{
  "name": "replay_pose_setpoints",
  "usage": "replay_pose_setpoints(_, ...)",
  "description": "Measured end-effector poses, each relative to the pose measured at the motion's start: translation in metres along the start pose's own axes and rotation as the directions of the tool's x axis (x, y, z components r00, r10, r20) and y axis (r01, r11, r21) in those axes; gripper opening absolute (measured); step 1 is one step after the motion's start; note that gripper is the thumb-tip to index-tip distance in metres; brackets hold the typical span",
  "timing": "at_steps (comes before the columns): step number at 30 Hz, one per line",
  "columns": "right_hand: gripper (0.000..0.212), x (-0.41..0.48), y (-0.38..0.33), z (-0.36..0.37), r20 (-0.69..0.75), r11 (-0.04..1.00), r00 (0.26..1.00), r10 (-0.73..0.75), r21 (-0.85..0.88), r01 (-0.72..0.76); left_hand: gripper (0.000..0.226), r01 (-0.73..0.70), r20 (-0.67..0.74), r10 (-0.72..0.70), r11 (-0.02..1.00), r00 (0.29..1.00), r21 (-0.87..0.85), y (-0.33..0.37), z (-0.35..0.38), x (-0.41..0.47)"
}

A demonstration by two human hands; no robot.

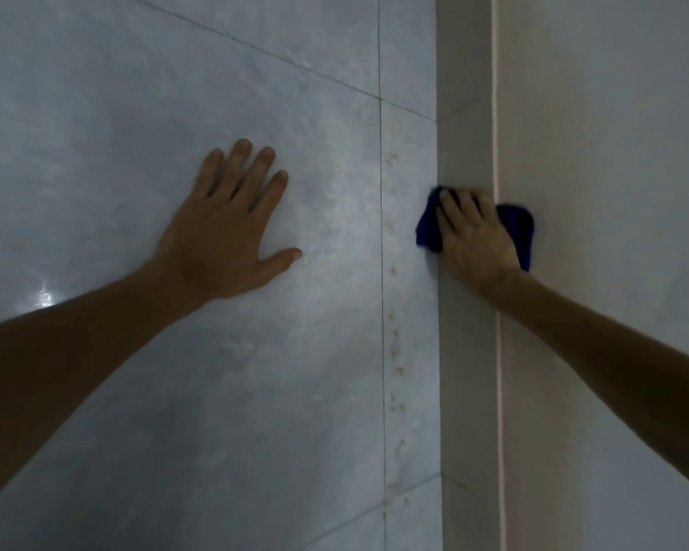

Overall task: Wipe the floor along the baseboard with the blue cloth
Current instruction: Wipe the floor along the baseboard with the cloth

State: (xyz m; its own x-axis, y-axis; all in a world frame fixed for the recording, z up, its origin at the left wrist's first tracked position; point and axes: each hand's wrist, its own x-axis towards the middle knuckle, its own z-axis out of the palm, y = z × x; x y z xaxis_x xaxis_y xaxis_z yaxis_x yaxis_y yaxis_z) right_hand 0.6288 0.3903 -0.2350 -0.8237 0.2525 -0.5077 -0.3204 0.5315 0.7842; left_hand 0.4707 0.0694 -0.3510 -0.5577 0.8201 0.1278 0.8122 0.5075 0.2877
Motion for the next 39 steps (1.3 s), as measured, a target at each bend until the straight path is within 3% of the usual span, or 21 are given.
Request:
replay_pose_setpoints(3,0.077,-0.123,-0.058,0.021,0.187,0.979,0.962,-0.201,0.056,0.194,0.097,0.006,0.039,-0.006,1.000,0.999,-0.010,0.001,-0.003,0.000)
replay_pose_setpoints(5,0.080,-0.153,-0.069,0.014,0.343,0.968,0.906,-0.248,0.125,0.217,0.098,0.000,0.061,0.001,1.000,0.998,-0.017,0.000,-0.004,-0.001)
replay_pose_setpoints(6,0.073,-0.144,-0.066,0.008,0.326,0.971,0.918,-0.227,0.151,0.186,0.099,-0.004,0.070,0.005,1.000,0.998,-0.019,0.000,-0.005,-0.002)
replay_pose_setpoints(9,0.060,-0.081,-0.041,-0.003,0.093,0.991,0.994,-0.057,0.128,0.045,0.100,-0.026,0.076,0.027,1.000,0.997,-0.015,-0.001,-0.004,-0.002)
replay_pose_setpoints(12,0.059,-0.034,-0.034,-0.020,0.130,0.995,0.989,0.076,0.052,-0.084,0.100,-0.053,0.092,0.052,0.999,0.994,0.009,-0.002,-0.007,-0.004)
replay_pose_setpoints(15,0.057,-0.055,-0.055,-0.020,0.148,0.995,0.984,0.100,-0.017,-0.099,0.098,-0.187,0.094,0.183,0.982,0.979,0.034,-0.003,-0.012,-0.011)
replay_pose_setpoints(17,0.057,-0.094,-0.073,-0.013,0.154,0.995,0.984,0.093,-0.039,-0.087,0.094,-0.301,0.104,0.298,0.953,0.949,0.016,0.000,-0.015,-0.021)
replay_pose_setpoints(21,0.061,-0.170,-0.119,-0.005,0.184,0.998,0.982,0.038,-0.056,-0.028,0.086,-0.379,0.070,0.378,0.925,0.923,0.010,0.004,-0.017,-0.055)
replay_pose_setpoints(24,0.063,-0.234,-0.152,-0.006,0.244,1.000,0.970,0.013,-0.021,-0.009,0.085,-0.501,0.079,0.498,0.865,0.863,0.022,0.011,-0.013,-0.080)
replay_pose_setpoints(28,0.064,-0.342,-0.206,-0.007,0.395,0.992,0.911,-0.124,0.083,0.098,0.084,-0.641,0.051,0.640,0.767,0.766,0.006,0.026,-0.016,-0.094)
replay_pose_setpoints(31,0.066,-0.412,-0.239,0.007,0.383,0.972,0.897,-0.220,0.169,0.166,0.085,-0.688,0.038,0.687,0.725,0.725,0.023,0.023,-0.021,-0.092)
replay_pose_setpoints(34,0.065,-0.416,-0.239,0.013,0.360,0.968,0.905,-0.226,0.190,0.166,0.089,-0.683,0.052,0.682,0.730,0.730,0.020,0.020,-0.022,-0.083)
replay_pose_setpoints(39,0.073,-0.312,-0.198,0.017,0.231,0.985,0.971,-0.060,0.168,0.021,0.088,-0.676,0.054,0.677,0.736,0.734,-0.029,0.035,-0.008,-0.080)
